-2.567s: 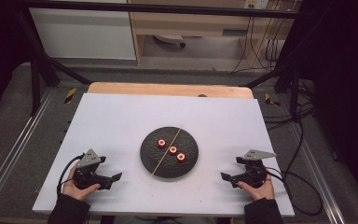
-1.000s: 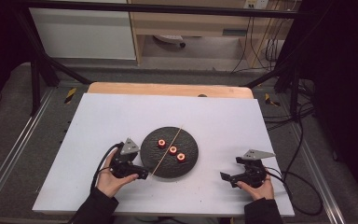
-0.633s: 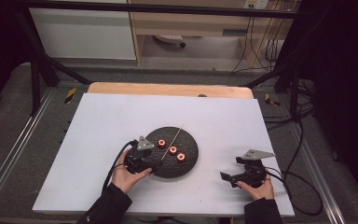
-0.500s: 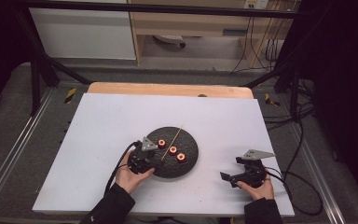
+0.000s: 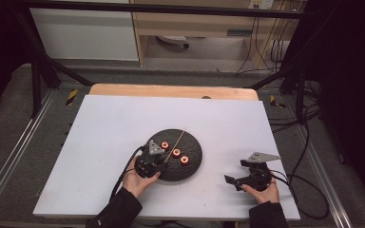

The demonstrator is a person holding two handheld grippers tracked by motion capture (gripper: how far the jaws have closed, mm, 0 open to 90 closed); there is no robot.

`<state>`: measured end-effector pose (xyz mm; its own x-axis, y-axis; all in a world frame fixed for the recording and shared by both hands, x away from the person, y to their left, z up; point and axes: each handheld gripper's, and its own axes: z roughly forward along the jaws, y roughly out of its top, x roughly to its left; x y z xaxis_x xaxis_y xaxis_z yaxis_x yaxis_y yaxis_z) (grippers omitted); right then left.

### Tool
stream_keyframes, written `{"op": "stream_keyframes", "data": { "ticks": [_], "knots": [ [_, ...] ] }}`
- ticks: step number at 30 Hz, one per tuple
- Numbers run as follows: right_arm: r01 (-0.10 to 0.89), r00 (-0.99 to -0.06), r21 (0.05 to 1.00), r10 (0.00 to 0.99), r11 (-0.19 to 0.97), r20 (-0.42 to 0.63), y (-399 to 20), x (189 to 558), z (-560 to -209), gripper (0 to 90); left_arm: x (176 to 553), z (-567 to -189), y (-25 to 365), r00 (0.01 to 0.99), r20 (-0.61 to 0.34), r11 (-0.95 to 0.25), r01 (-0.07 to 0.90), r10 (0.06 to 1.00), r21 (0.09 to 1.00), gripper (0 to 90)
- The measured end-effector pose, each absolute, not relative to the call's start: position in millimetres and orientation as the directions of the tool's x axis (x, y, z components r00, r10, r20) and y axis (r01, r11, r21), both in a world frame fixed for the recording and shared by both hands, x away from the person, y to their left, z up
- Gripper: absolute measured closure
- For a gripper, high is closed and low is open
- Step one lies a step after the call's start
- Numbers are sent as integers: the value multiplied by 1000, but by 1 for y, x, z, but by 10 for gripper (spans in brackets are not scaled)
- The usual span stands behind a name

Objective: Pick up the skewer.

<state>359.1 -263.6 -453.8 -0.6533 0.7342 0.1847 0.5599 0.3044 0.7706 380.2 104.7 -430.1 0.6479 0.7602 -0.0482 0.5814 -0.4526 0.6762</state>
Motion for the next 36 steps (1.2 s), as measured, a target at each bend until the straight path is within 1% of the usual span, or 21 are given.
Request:
{"op": "stream_keyframes", "data": {
  "ticks": [1, 4, 5, 7, 8, 11, 14, 22, 28, 36],
  "knots": [
    [560, -654, 770, 734, 305, 185, -264, 359, -454, 11, 380, -431, 104, 645, -51, -449, 585, 763, 675, 763],
    [560, -655, 768, 733, 309, 183, -264, 359, -454, 12, 380, -432, 103, 636, -54, -444, 594, 770, 672, 782],
    [560, -654, 769, 734, 308, 182, -264, 359, -454, 12, 380, -433, 103, 630, -57, -437, 597, 774, 672, 804],
    [561, -655, 768, 733, 309, 183, -264, 359, -454, 11, 380, -433, 103, 618, -62, -425, 606, 784, 673, 812],
    [560, -655, 768, 733, 309, 183, -264, 359, -454, 12, 380, -433, 103, 612, -64, -417, 609, 788, 675, 835],
    [558, -657, 769, 732, 312, 180, -264, 359, -454, 12, 379, -433, 102, 598, -65, -405, 615, 798, 677, 845],
    [561, -657, 767, 732, 312, 183, -263, 359, -454, 12, 379, -434, 103, 586, -62, -395, 616, 808, 682, 877],
    [557, -659, 770, 730, 313, 180, -263, 359, -454, 12, 376, -433, 108, 564, -77, -358, 617, 822, 701, 882],
    [552, -663, 770, 729, 321, 171, -261, 359, -451, 9, 372, -424, 120, 586, -82, -353, 587, 806, 728, 883],
    [525, -678, 776, 723, 350, 133, -253, 358, -444, 6, 369, -417, 137, 654, -68, -407, 545, 753, 733, 882]
  ]
}}
